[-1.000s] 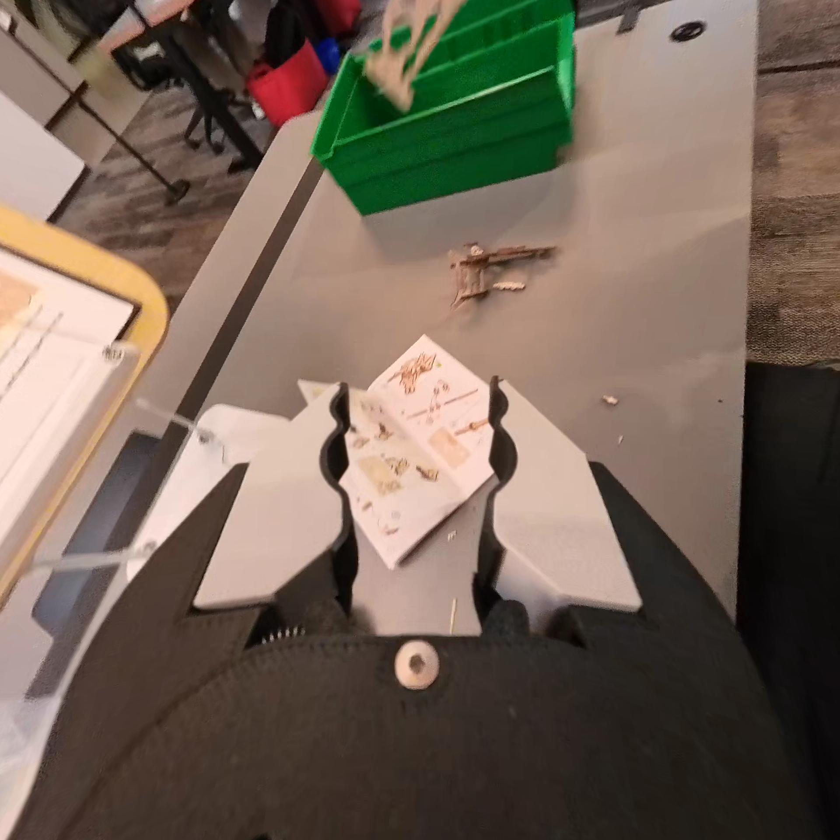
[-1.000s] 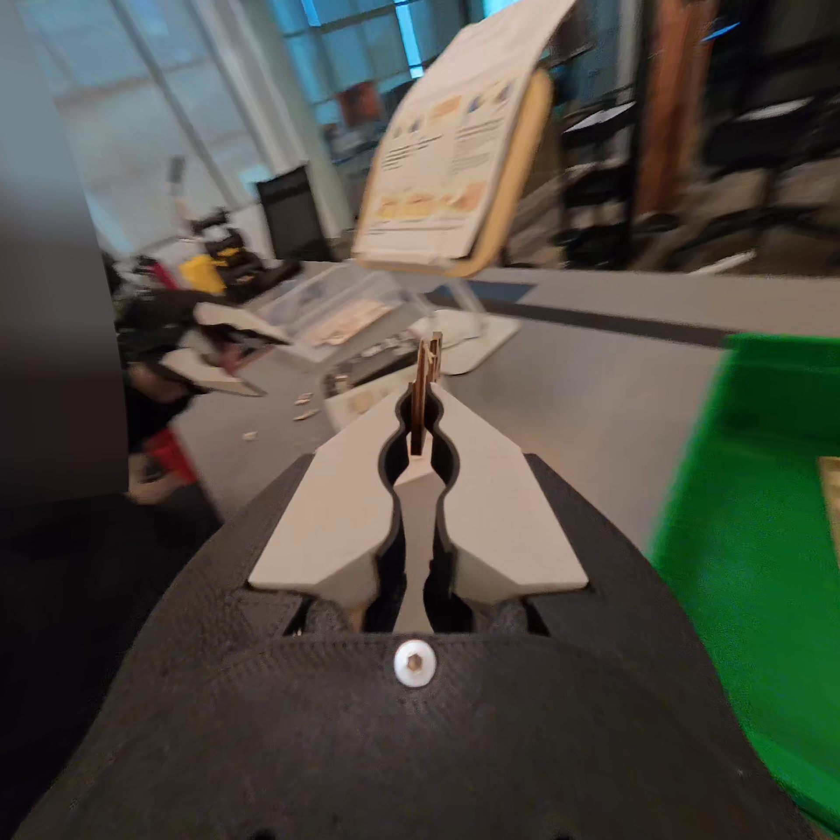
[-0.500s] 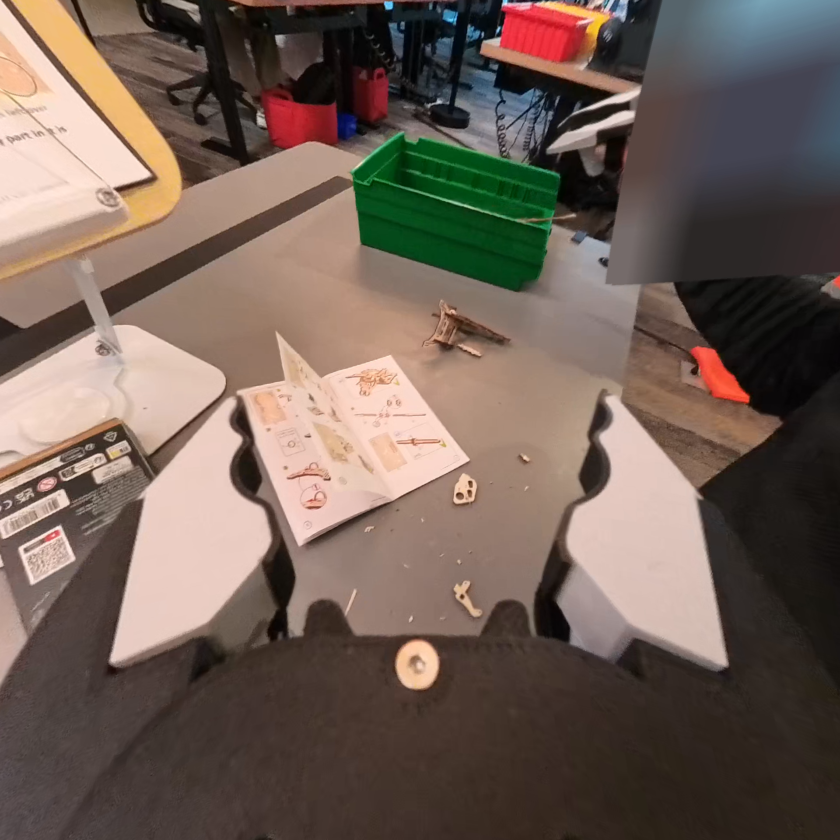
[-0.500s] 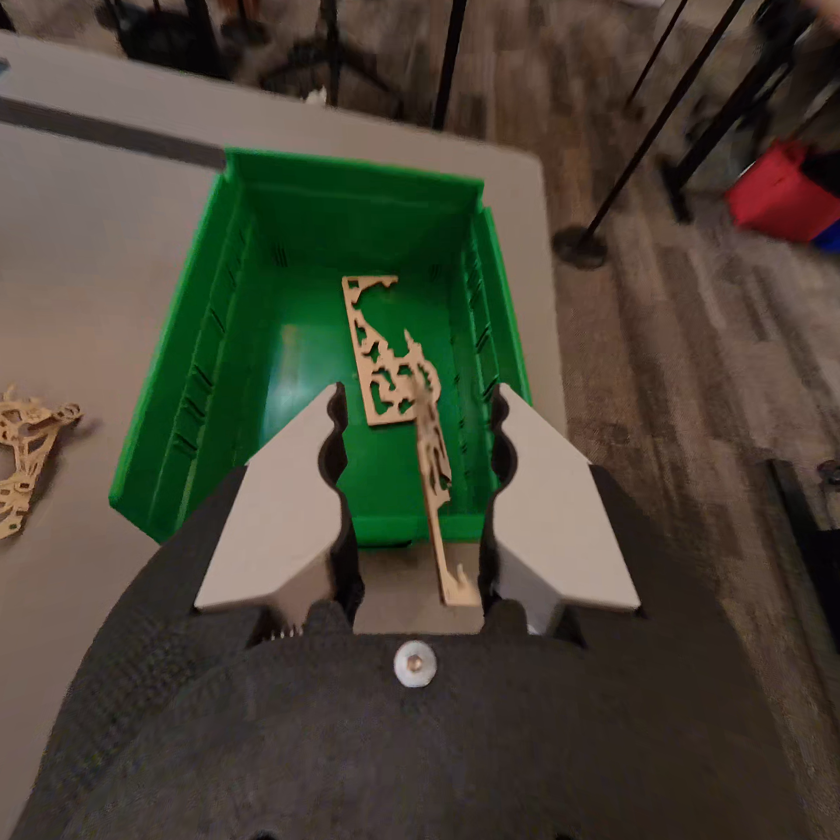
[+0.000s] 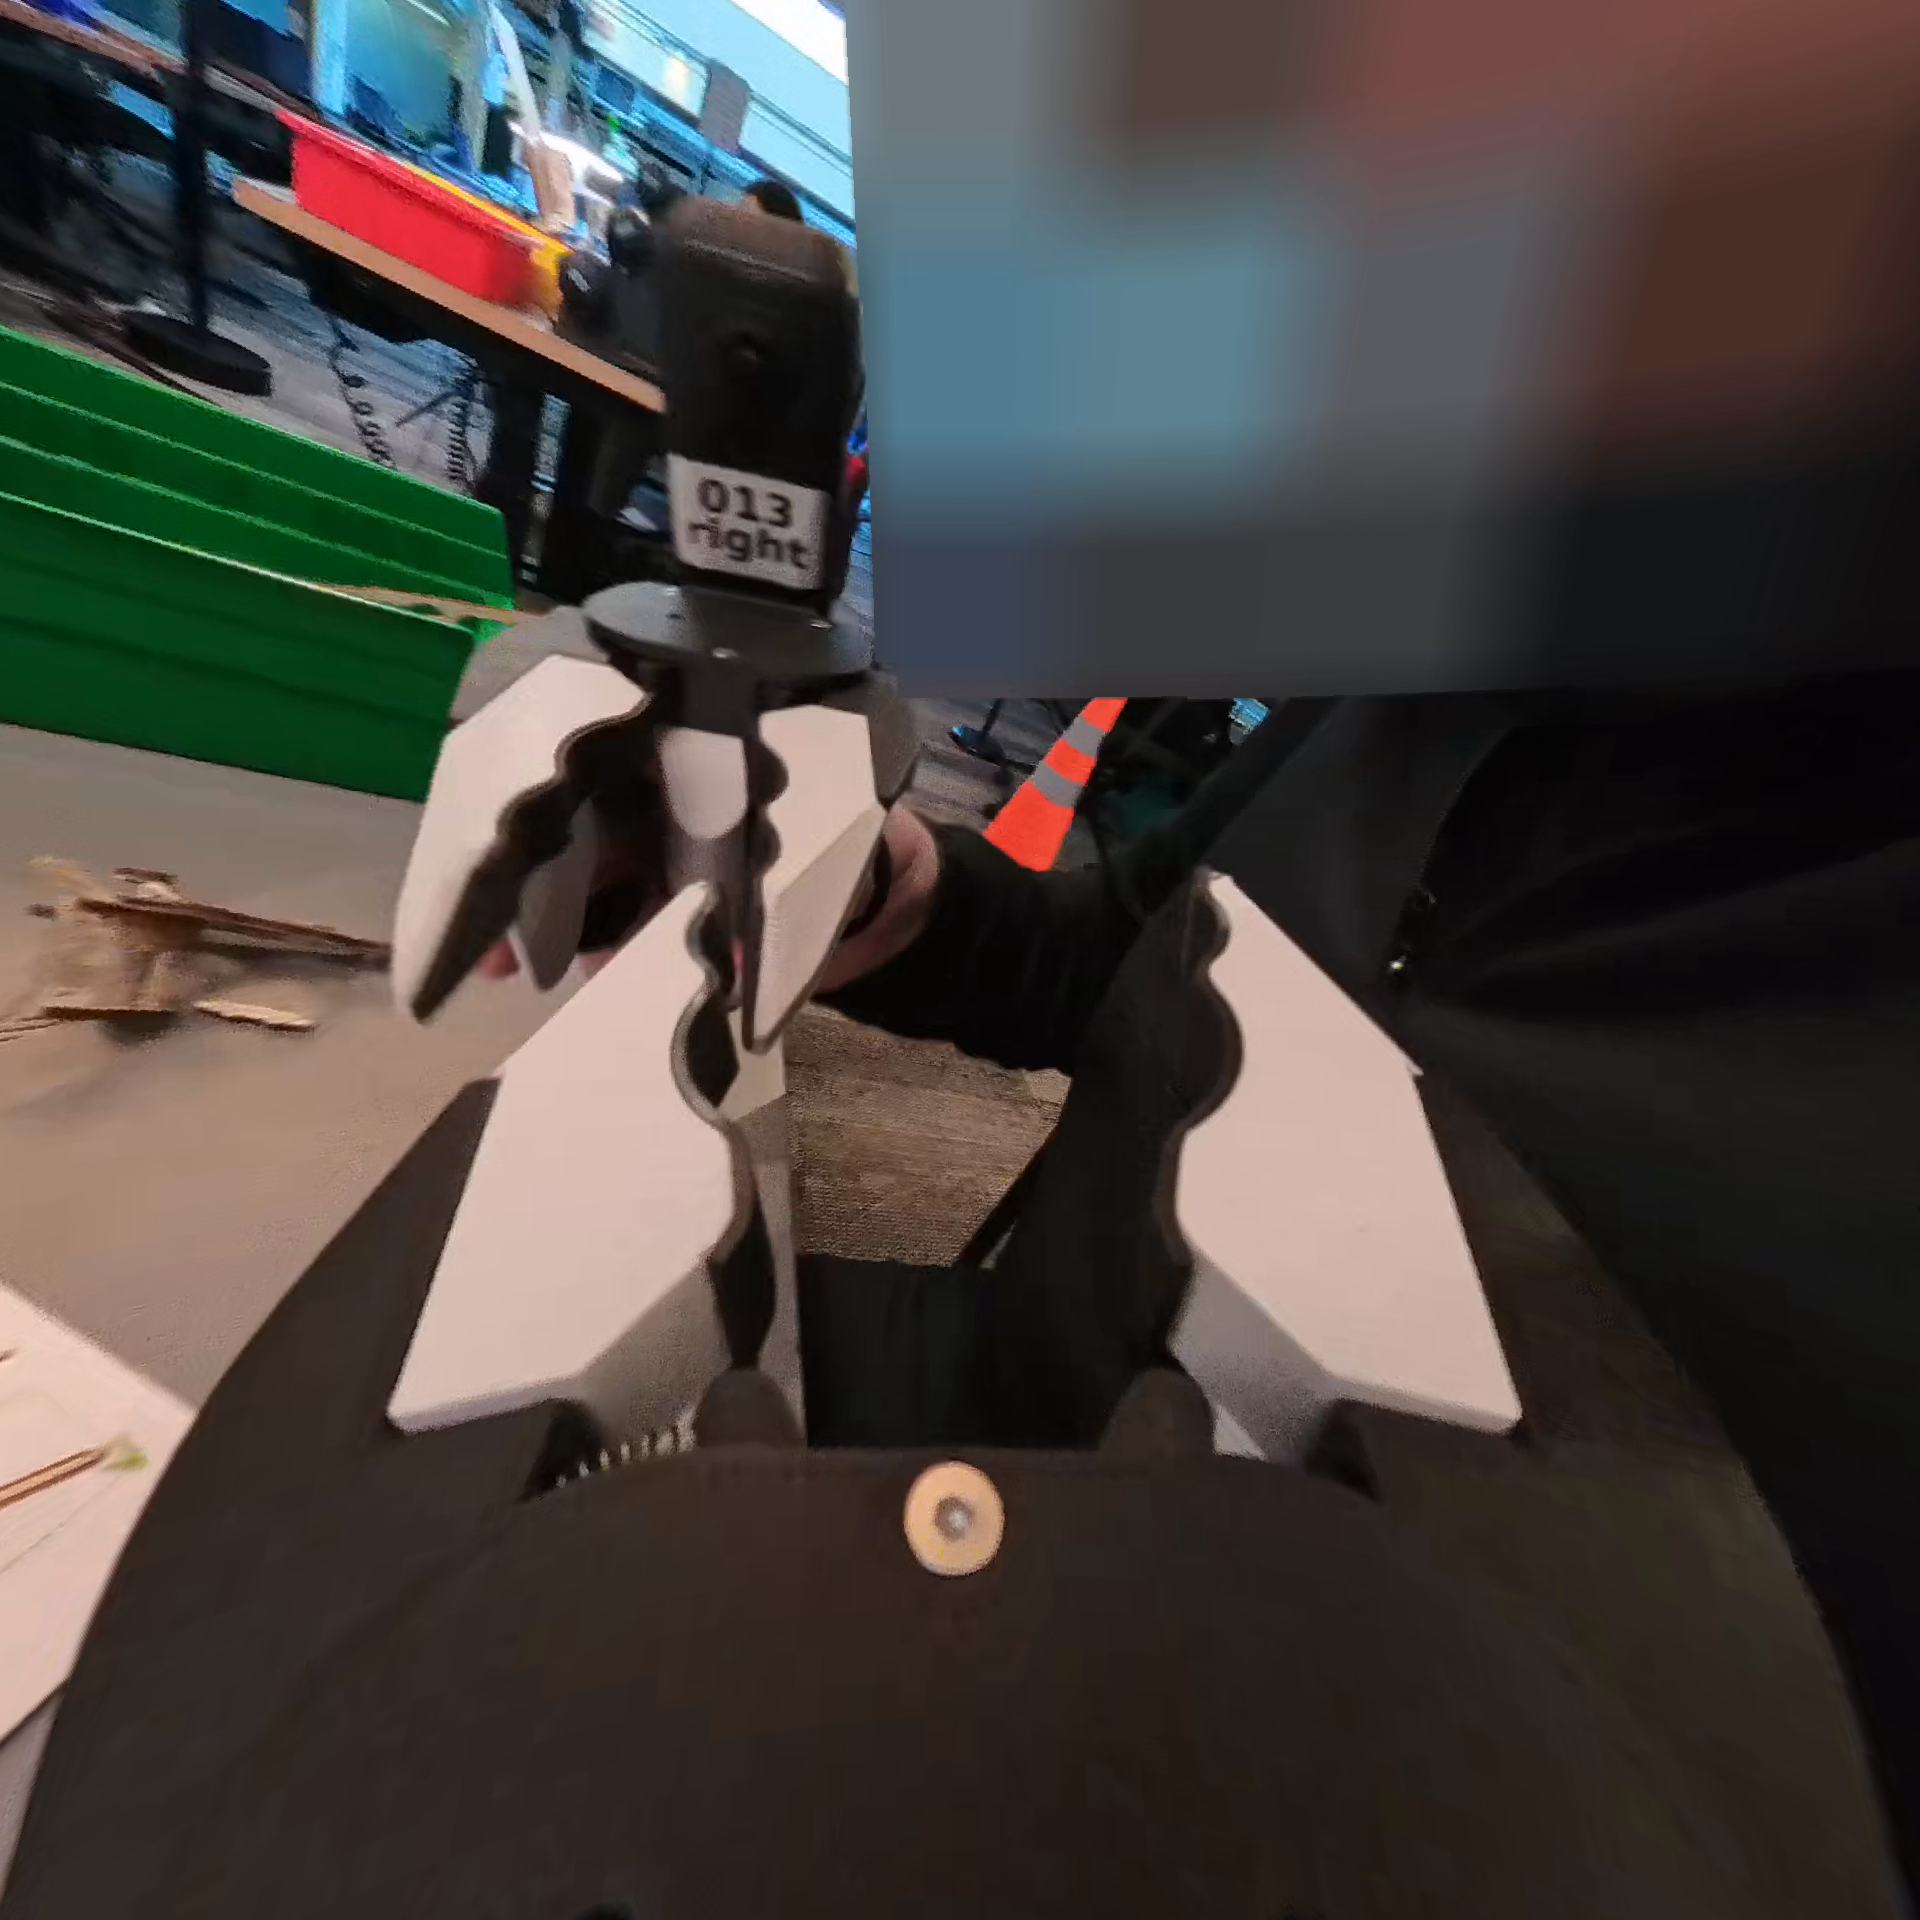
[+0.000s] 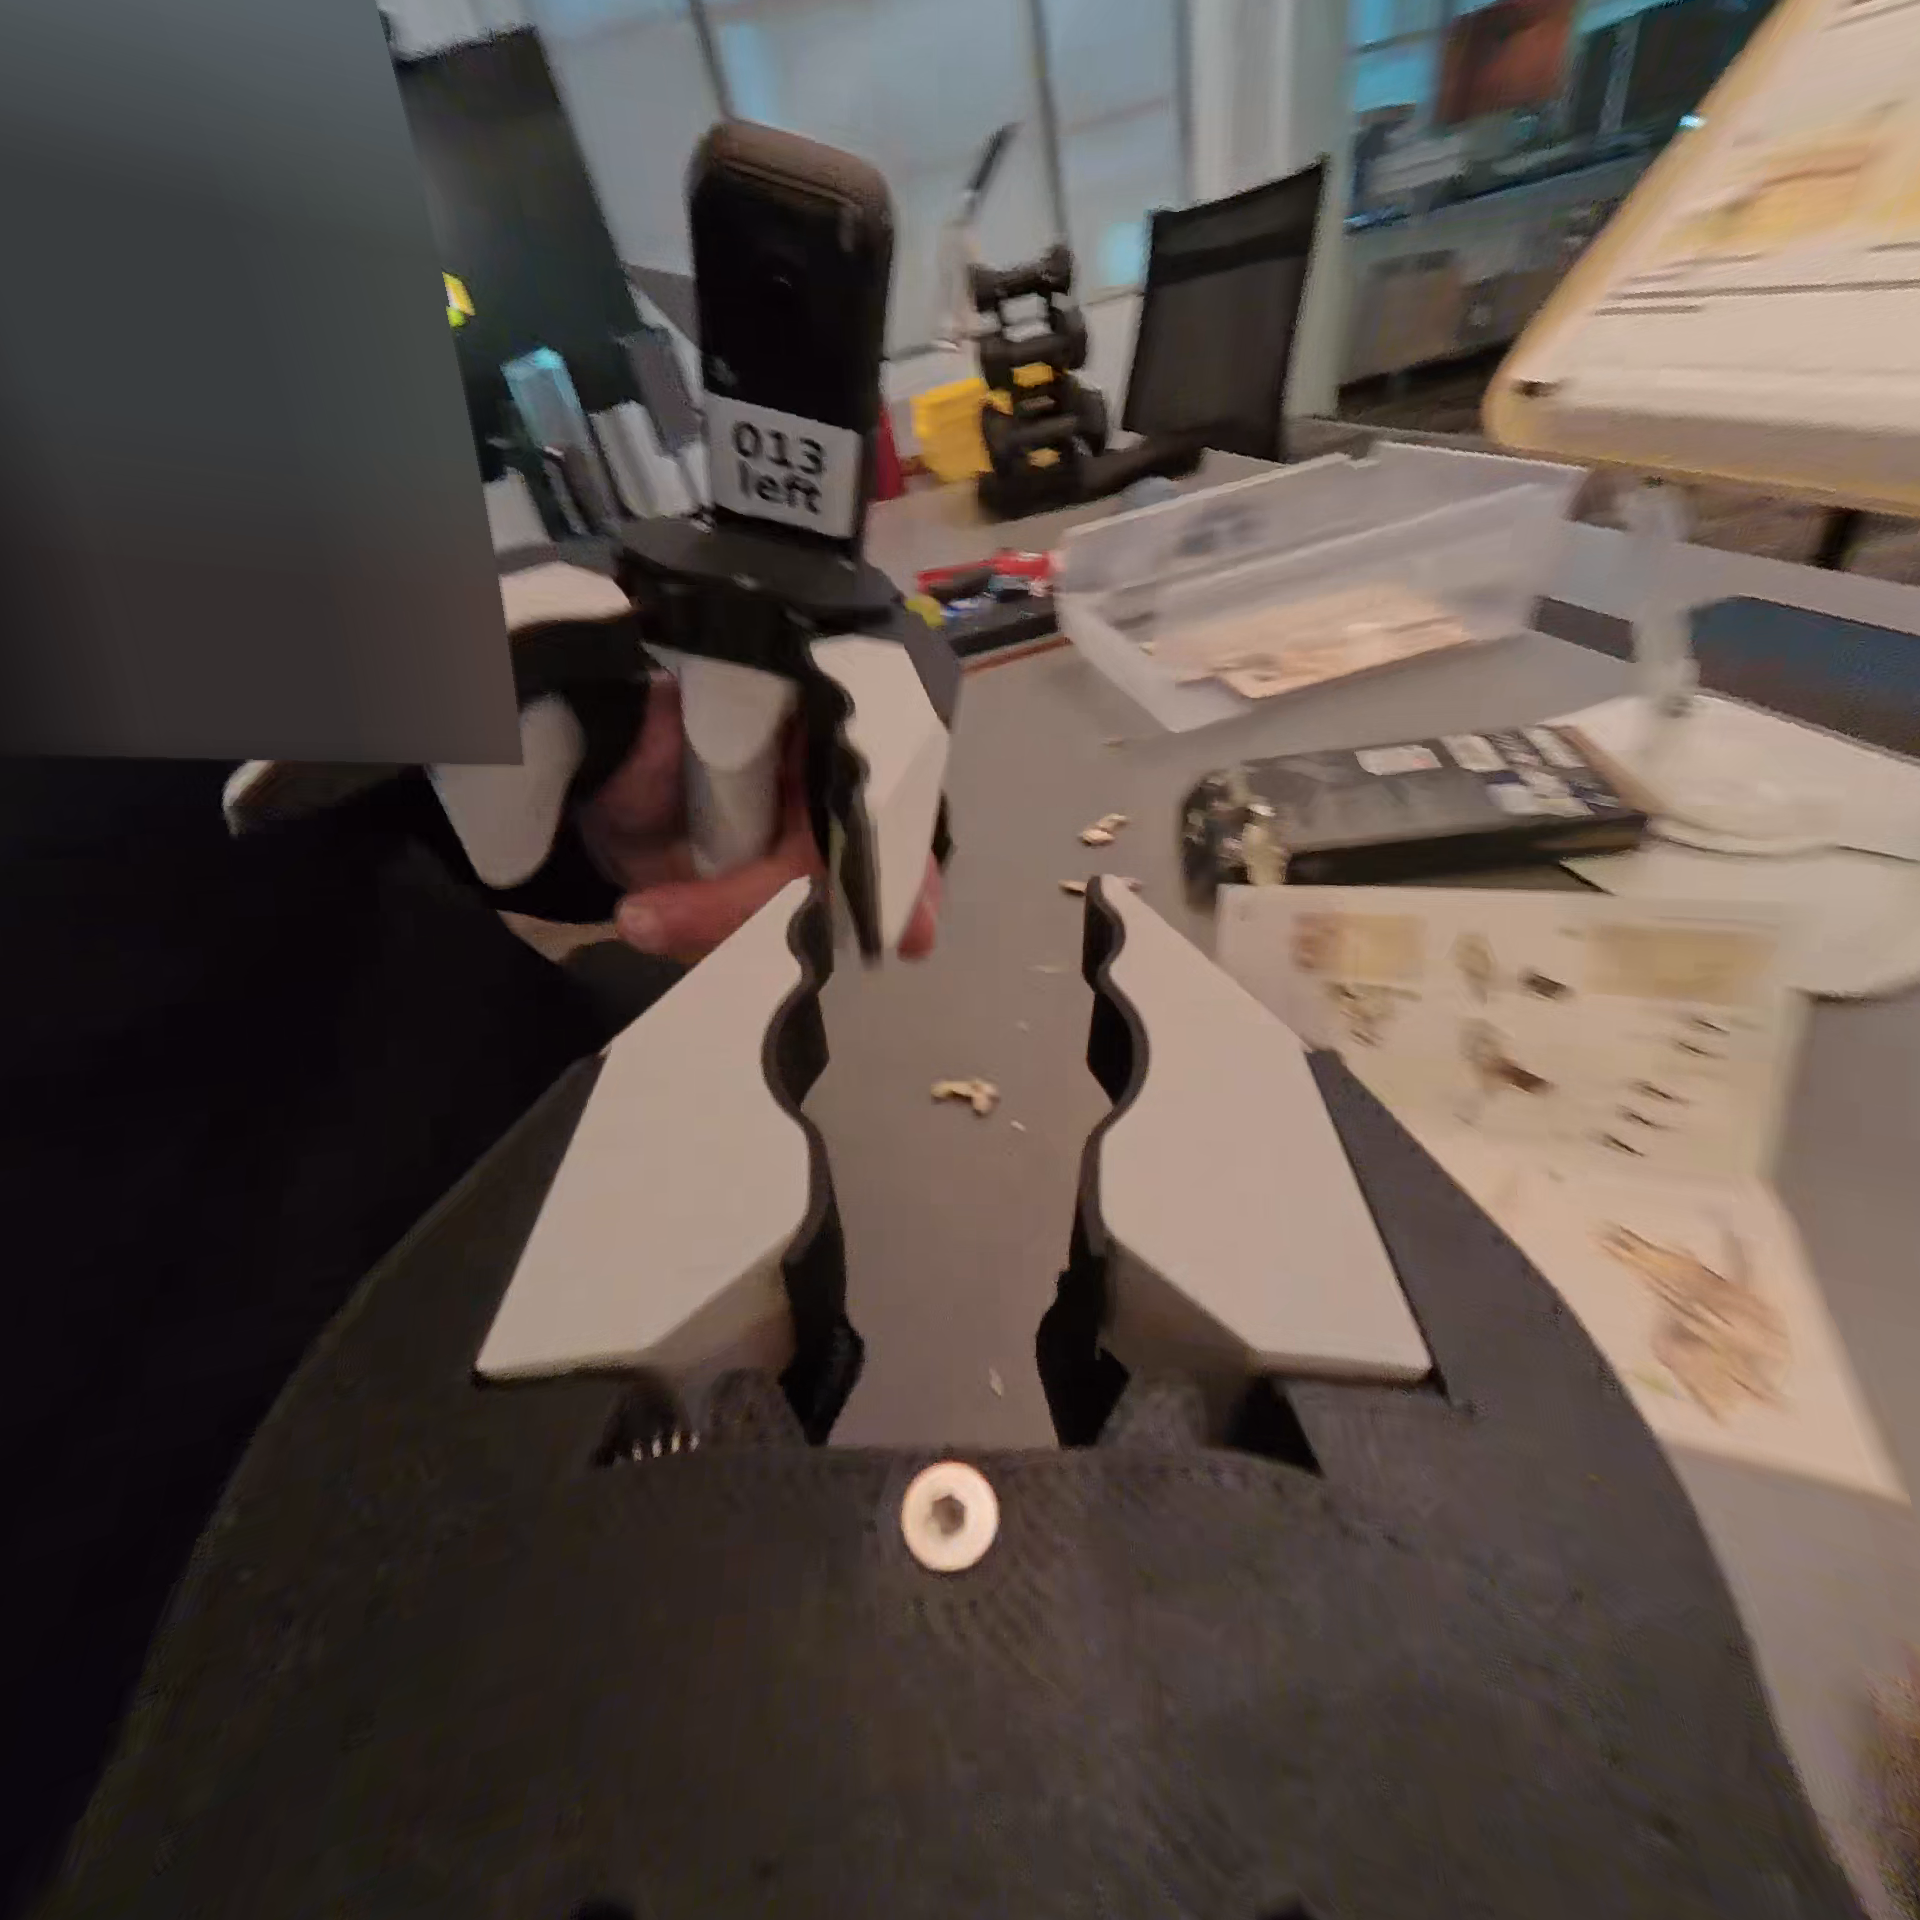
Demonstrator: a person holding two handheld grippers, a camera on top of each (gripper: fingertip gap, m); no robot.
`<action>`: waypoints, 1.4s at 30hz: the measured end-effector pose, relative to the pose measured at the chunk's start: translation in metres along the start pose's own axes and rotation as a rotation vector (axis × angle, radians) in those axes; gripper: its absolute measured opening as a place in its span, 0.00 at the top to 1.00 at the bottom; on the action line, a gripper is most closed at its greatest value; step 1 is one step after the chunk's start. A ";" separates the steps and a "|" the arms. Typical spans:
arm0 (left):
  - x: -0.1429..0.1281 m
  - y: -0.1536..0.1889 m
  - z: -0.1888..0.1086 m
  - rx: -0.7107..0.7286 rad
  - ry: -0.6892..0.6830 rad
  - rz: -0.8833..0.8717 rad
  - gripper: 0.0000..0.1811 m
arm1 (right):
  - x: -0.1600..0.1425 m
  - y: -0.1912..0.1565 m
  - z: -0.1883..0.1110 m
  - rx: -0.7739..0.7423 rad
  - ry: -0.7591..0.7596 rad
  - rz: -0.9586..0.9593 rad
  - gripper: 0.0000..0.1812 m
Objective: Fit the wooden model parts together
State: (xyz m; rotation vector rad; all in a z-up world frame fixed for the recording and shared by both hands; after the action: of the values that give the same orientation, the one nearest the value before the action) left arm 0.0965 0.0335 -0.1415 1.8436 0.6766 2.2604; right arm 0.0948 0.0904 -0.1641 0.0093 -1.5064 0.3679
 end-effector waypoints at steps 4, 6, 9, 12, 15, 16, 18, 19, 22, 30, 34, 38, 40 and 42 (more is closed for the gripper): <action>-0.004 0.015 0.010 -0.074 0.060 -0.041 0.49 | -0.001 -0.025 0.014 0.144 0.043 0.062 0.86; 0.016 0.021 -0.001 -0.108 0.195 -0.027 0.56 | 0.005 -0.025 0.002 0.155 0.114 0.067 0.82; 0.044 0.030 -0.016 -0.207 0.366 -0.072 0.55 | 0.012 -0.012 -0.029 0.166 0.268 0.214 0.81; 0.033 0.041 0.008 -0.276 0.281 -0.070 0.53 | -0.006 -0.010 -0.022 0.127 0.236 0.276 0.86; 0.016 0.045 0.029 -0.315 0.213 -0.084 0.51 | -0.013 -0.022 -0.003 0.121 0.199 0.245 0.88; 0.014 0.045 0.032 -0.321 0.212 -0.093 0.51 | -0.010 -0.026 -0.002 0.155 0.217 0.250 0.97; 0.010 0.049 0.034 -0.348 0.206 -0.105 0.53 | -0.009 -0.030 -0.001 0.181 0.222 0.267 1.00; 0.008 0.053 0.034 -0.367 0.205 -0.106 0.55 | -0.011 -0.033 0.001 0.187 0.204 0.259 1.00; 0.001 0.063 0.042 -0.421 0.170 -0.124 0.52 | -0.021 -0.039 0.008 0.178 0.132 0.210 1.00; 0.008 0.055 0.020 -0.367 0.178 -0.124 0.55 | -0.028 -0.022 -0.014 0.077 0.107 0.181 0.83; 0.006 0.029 -0.021 -0.110 0.107 -0.044 0.74 | -0.041 -0.011 -0.036 -0.039 0.029 0.052 1.00; 0.009 0.012 -0.089 0.178 0.027 0.073 0.94 | -0.060 0.004 -0.051 -0.136 -0.118 -0.009 1.00; 0.002 0.002 -0.123 0.357 -0.092 0.138 0.95 | -0.066 0.006 -0.051 -0.150 -0.159 -0.027 1.00; -0.005 -0.007 -0.155 0.511 -0.177 0.178 0.92 | -0.072 0.005 -0.046 -0.143 -0.202 -0.032 1.00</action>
State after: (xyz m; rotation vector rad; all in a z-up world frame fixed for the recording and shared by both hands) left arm -0.0519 -0.0007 -0.1712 2.3800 1.1868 2.1241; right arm 0.1366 0.0894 -0.2392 -0.0438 -1.7281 0.2378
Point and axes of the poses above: each gripper's, where its closed fingertips meet, z out along the fingers, x out of its top, y = z × x across the jaws, the point moved 3 cm from there along -z, back along the fingers, and after that the axes turned 9 degrees about y, right-handed, at the moved point
